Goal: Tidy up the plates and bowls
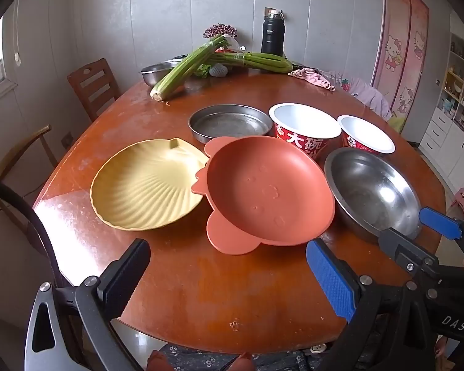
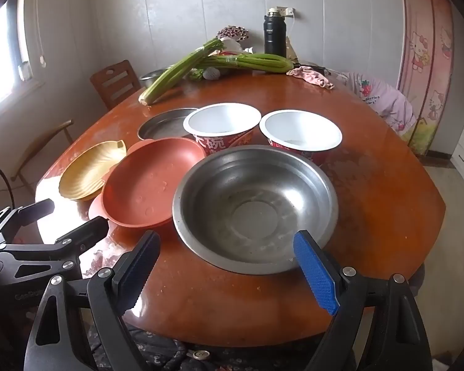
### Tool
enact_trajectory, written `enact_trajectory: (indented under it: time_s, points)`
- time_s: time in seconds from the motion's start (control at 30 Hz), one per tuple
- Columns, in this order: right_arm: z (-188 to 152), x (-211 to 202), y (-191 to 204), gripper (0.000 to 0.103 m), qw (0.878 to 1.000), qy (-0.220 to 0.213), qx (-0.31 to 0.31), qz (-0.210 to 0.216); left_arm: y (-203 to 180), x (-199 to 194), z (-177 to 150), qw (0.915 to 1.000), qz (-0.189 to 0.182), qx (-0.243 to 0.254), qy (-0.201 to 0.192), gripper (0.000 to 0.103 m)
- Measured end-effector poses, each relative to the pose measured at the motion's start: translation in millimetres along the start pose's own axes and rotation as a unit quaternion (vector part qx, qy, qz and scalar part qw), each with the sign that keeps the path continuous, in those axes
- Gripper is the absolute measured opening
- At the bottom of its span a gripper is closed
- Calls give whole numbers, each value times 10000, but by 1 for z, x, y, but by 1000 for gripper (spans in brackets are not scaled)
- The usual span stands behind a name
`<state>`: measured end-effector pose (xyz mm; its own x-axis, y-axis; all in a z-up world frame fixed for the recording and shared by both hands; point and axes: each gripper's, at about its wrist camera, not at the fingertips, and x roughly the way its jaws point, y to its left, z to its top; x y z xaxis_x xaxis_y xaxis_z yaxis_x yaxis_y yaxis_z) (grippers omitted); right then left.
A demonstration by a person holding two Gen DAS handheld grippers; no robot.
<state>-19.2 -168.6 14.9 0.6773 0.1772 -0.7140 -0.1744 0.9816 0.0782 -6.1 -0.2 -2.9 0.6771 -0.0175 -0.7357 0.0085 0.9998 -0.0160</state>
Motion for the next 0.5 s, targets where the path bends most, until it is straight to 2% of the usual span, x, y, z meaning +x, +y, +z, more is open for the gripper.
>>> enact_trajectory:
  time_s: [0.5]
  points:
    - [-3, 4, 2, 89, 10000, 19, 23, 7, -4, -1, -1, 10000, -24, 13, 4, 101]
